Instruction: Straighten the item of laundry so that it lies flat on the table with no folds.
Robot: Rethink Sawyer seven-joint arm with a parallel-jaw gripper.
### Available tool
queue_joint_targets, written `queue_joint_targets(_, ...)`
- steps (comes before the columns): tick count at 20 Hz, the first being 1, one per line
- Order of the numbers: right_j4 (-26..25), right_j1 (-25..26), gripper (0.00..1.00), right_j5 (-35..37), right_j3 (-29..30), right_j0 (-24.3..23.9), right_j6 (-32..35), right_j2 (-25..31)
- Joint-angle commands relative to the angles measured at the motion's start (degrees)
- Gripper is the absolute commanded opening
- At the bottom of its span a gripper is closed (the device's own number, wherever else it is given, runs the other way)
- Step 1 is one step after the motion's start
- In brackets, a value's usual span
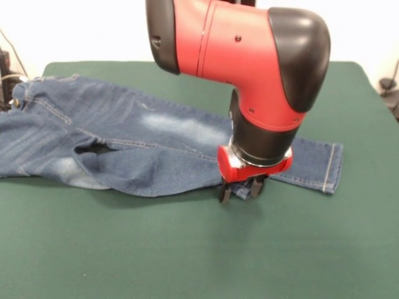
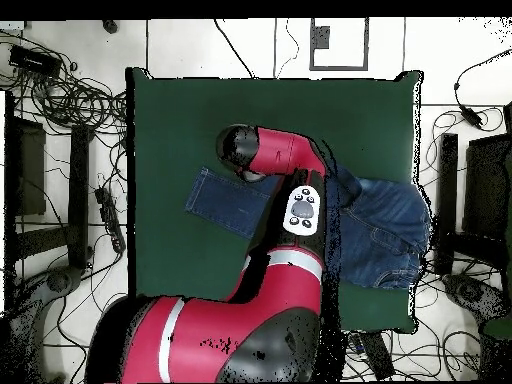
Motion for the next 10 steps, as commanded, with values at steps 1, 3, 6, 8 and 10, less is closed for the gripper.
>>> queue_joint_targets(1,0.9,-4.5,1.0,6.4,8.2,2.3,14.1,2.5)
queue_joint_targets(3,1.0,-5.4,1.0,6.6,9.3,2.2,13.8,2.8)
queue_joint_targets(6,0.9,-6.3,1.0,6.8,10.1,2.2,13.7,2.8)
queue_joint_targets(8,0.9,-6.9,1.0,6.7,11.0,2.1,13.7,3.0)
queue_joint_targets(10,0.9,-6.6,1.0,6.0,11.2,2.0,13.9,3.1)
